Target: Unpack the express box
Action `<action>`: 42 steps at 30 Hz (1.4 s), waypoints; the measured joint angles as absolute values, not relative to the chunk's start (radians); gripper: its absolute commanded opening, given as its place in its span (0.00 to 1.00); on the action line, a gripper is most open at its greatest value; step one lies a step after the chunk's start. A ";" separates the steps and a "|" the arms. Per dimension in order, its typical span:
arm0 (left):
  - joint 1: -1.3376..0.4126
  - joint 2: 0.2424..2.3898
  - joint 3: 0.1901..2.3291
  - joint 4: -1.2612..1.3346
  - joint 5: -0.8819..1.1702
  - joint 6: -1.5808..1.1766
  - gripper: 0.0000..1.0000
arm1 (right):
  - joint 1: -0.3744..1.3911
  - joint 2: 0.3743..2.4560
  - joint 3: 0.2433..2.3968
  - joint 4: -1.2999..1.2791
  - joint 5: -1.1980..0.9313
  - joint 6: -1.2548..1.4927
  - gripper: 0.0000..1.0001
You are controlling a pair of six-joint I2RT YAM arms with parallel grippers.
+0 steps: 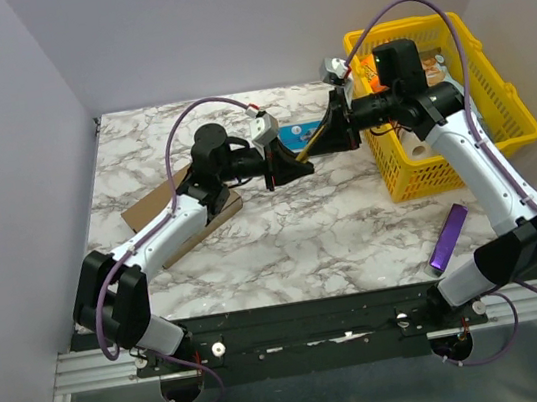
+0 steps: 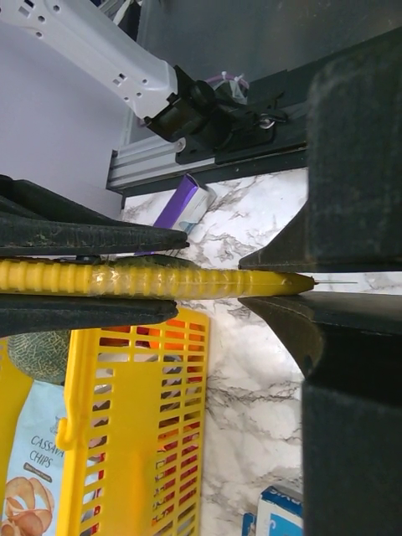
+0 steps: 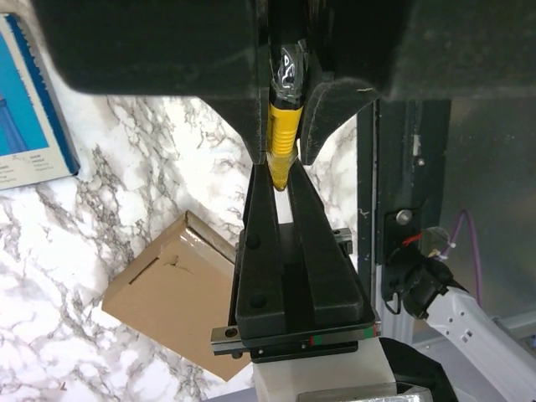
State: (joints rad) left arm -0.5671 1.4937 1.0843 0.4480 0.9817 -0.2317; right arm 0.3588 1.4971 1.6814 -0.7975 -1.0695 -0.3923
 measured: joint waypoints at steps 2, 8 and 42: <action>-0.567 1.495 1.092 0.431 0.982 -0.220 0.43 | 0.359 1.497 1.681 -0.793 -1.065 -0.388 0.00; -0.493 1.489 1.189 0.205 0.918 -0.118 0.53 | 0.366 1.493 1.679 -0.741 -0.925 -0.305 0.00; 0.224 1.407 0.991 -0.825 0.034 0.868 0.00 | 0.365 1.439 1.600 -0.600 -0.519 -0.105 0.00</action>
